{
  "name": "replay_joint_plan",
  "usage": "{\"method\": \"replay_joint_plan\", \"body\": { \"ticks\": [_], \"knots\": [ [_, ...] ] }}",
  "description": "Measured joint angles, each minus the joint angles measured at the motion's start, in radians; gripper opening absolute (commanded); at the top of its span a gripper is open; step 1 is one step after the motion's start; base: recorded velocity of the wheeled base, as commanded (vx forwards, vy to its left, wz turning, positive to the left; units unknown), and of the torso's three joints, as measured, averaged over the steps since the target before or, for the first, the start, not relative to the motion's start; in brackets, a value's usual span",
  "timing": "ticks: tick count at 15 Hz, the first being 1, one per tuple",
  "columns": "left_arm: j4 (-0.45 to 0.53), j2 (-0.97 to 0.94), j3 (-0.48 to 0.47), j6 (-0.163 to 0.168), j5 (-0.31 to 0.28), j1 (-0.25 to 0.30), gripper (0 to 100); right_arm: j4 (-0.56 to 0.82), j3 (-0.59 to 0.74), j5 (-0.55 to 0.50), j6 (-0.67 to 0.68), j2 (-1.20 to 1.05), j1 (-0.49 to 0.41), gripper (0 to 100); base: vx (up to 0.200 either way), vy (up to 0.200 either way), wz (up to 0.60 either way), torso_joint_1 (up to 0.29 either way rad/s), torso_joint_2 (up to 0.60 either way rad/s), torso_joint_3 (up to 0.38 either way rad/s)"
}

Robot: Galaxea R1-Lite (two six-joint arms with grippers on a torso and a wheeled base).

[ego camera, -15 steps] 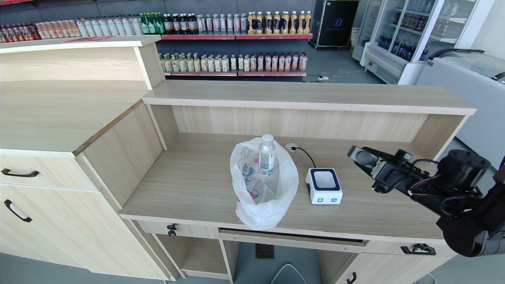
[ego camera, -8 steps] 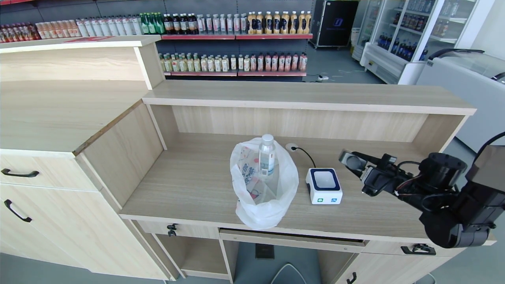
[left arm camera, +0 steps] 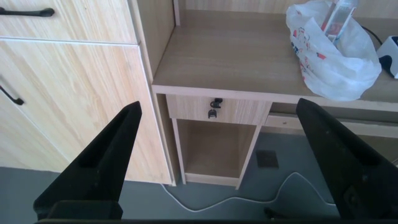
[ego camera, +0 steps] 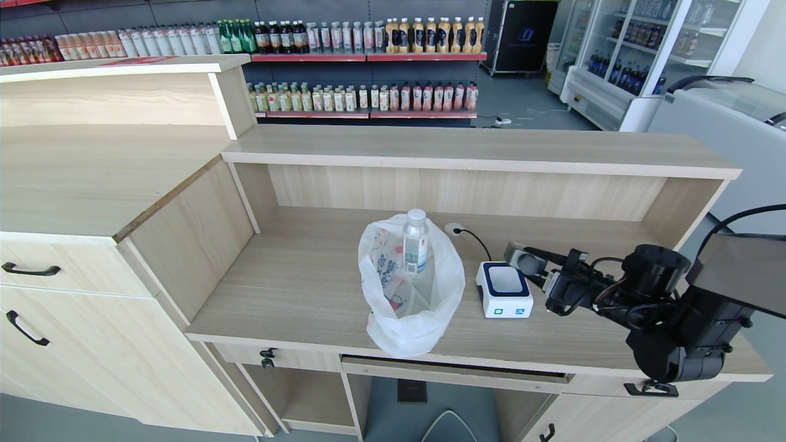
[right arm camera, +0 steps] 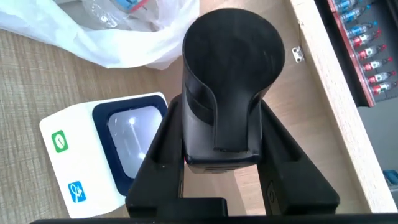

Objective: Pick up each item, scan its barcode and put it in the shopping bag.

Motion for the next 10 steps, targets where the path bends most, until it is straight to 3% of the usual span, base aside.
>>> {"method": "replay_joint_plan", "body": {
  "ticks": [10],
  "knots": [
    [0.000,0.000,0.000,0.000,0.000,0.000,100,0.000,-0.062,0.069,-0.023,0.051,0.007,0,0.000,0.000,0.00,0.000,0.00,0.000]
  ]
}}
